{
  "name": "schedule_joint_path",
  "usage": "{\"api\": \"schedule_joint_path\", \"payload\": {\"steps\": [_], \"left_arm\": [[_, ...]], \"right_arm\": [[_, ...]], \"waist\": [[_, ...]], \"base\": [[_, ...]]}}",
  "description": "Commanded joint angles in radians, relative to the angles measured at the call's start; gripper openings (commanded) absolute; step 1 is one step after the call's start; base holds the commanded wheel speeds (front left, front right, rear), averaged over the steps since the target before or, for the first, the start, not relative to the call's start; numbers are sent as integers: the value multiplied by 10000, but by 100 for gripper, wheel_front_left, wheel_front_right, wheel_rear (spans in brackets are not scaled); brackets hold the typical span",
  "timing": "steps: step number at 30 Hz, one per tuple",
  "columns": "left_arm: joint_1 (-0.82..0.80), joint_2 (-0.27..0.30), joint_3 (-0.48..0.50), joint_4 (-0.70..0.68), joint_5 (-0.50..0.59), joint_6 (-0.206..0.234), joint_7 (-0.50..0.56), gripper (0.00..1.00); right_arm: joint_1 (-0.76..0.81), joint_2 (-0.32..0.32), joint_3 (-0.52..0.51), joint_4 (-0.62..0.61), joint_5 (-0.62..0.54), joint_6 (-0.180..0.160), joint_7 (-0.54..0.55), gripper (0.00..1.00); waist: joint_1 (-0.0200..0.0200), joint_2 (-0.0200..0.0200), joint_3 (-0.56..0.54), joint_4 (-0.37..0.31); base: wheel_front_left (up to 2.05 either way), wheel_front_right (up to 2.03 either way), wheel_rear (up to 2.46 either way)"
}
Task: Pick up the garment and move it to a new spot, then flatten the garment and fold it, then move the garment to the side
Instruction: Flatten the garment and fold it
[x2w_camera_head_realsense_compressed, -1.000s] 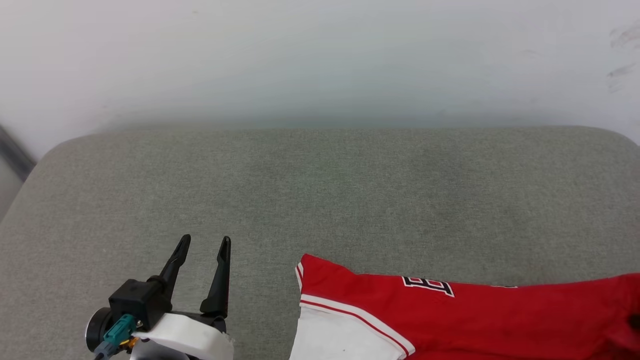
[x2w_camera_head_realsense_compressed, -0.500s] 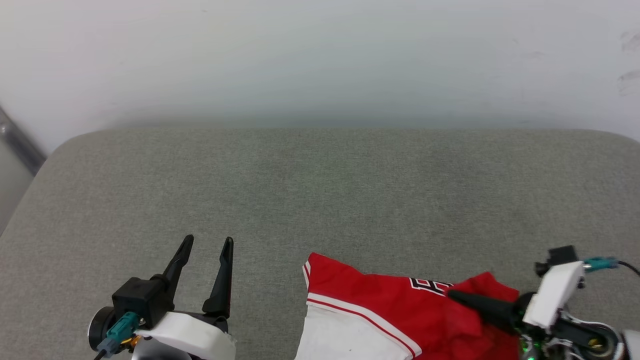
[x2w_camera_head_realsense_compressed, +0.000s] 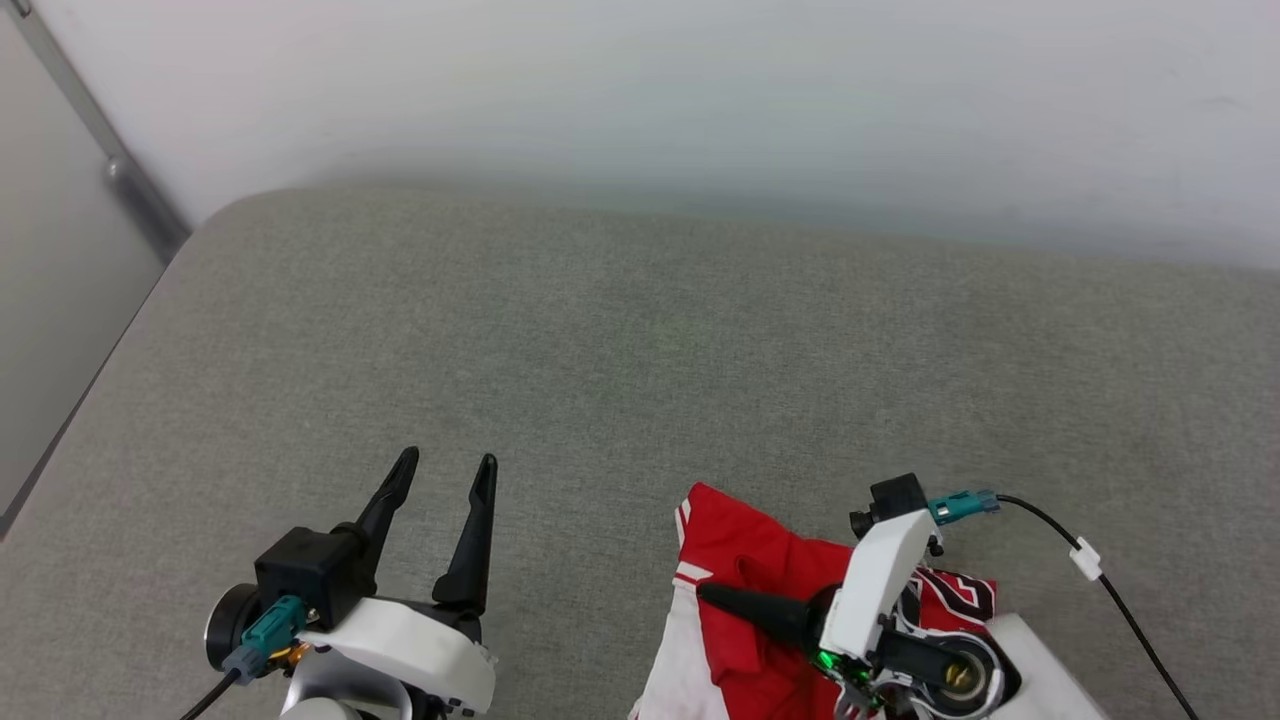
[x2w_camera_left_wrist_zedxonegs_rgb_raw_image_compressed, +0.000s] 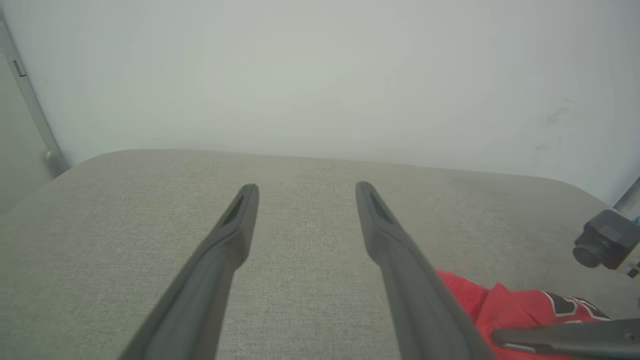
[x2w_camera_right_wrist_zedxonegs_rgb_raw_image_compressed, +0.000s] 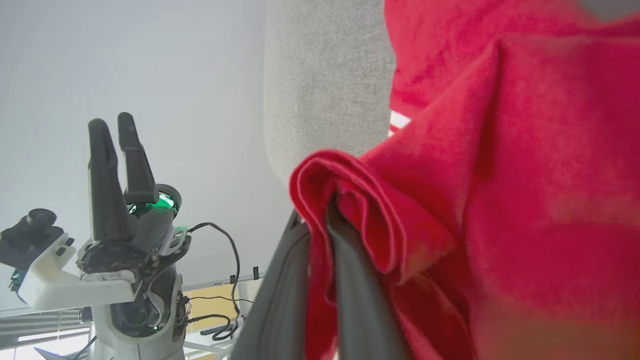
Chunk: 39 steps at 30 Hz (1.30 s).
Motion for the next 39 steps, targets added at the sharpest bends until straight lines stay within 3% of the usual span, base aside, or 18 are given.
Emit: {"api": "schedule_joint_path", "payload": {"steps": [1, 8, 13, 19, 26, 27, 33, 39], "left_arm": [[-103, -46, 52, 49, -6, -5, -60, 100], [-54, -5, 127, 252, -65, 104, -99, 100], [-38, -56, 86, 290, -77, 129, -90, 100], [229, 14, 137, 290, -168, 237, -83, 100], [475, 86, 233, 290, -214, 365, -149, 100], [475, 86, 233, 290, -214, 365, -149, 100], [629, 166, 369, 322, -178, 466, -246, 100], [801, 160, 431, 474, -18, 537, -384, 100]], "right_arm": [[-265, 8, 247, 168, -158, 3, -281, 100], [-933, -86, 1286, -592, -897, 3, -936, 100], [-891, -666, 1720, -1690, -2201, 3, -1439, 100], [-429, -1674, 1604, -2328, -4641, 1, -1786, 100], [912, -2361, -700, -3409, -8224, 1, -3015, 100], [912, -2361, -700, -3409, -8224, 1, -3015, 100], [2397, -1671, -3232, -4911, -10485, 1, -4453, 100], [3491, -874, -4236, -6021, -11054, 0, -6045, 100]], "waist": [[0, 0, 92, 81], [0, 0, 22, -123], [0, 0, -159, -414], [0, 0, -378, -948], [0, 0, -571, -1422], [0, 0, -571, -1422], [0, 0, -638, -1629], [0, 0, -786, -1708]], "base": [[0, 0, 0], [0, 0, 0], [0, 0, 0], [0, 0, 0], [0, 0, 0], [0, 0, 0], [0, 0, 0], [0, 0, 0]]}}
